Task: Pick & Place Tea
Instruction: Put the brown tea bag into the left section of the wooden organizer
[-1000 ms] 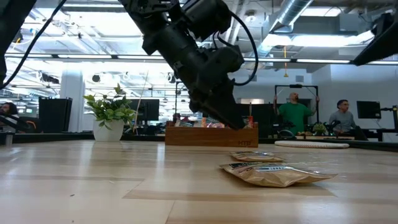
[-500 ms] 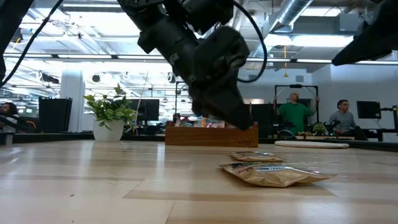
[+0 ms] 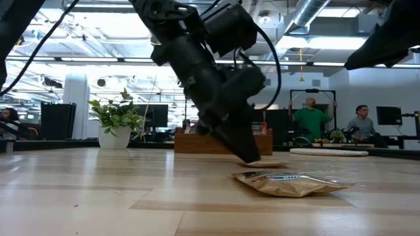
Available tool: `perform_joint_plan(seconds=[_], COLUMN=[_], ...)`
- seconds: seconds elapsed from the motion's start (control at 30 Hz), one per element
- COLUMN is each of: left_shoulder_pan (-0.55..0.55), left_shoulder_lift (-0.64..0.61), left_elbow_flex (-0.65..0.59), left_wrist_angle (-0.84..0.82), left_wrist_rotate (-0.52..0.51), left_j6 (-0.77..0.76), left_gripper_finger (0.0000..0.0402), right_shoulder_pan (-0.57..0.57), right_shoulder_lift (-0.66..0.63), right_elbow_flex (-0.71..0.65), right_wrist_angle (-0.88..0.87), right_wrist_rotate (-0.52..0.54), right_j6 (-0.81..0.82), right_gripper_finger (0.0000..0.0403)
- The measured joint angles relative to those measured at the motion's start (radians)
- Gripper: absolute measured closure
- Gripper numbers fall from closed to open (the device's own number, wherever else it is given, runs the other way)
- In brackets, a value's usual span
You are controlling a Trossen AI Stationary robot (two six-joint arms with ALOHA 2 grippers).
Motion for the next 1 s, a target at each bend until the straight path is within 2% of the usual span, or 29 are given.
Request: perform_joint_plan(seconds=[0.2,0.47,0.63,1.0], left_shoulder_pan=[-0.002,-0.022,-0.026,-0.024], left_shoulder_lift=[-0.01,-0.097,-0.154,-0.152], left_elbow_flex=[0.025,0.014,0.018,0.017], left_wrist_angle=[-0.229,-0.384,-0.384,-0.371], left_wrist_rotate=[-0.141,-0.256,-0.3,-0.312], left_j6=[-0.013,-0.015,-0.012,0.099], left_gripper_finger=[0.031,0.031,0.031,0.031], right_shoulder_pan=[0.0,0.0,0.0,0.0], right_shoulder_lift=[0.0,0.0,0.0,0.0], right_elbow_flex=[0.0,0.0,0.0,0.0], right_wrist_angle=[0.005,0.015,0.029,0.038], right_wrist_rotate=[0.0,0.0,0.0,0.0], right_j6=[-0.001,-0.004,-0.027,-0.028], right_gripper_finger=[0.0313,0.0313,0.0313,0.0313])
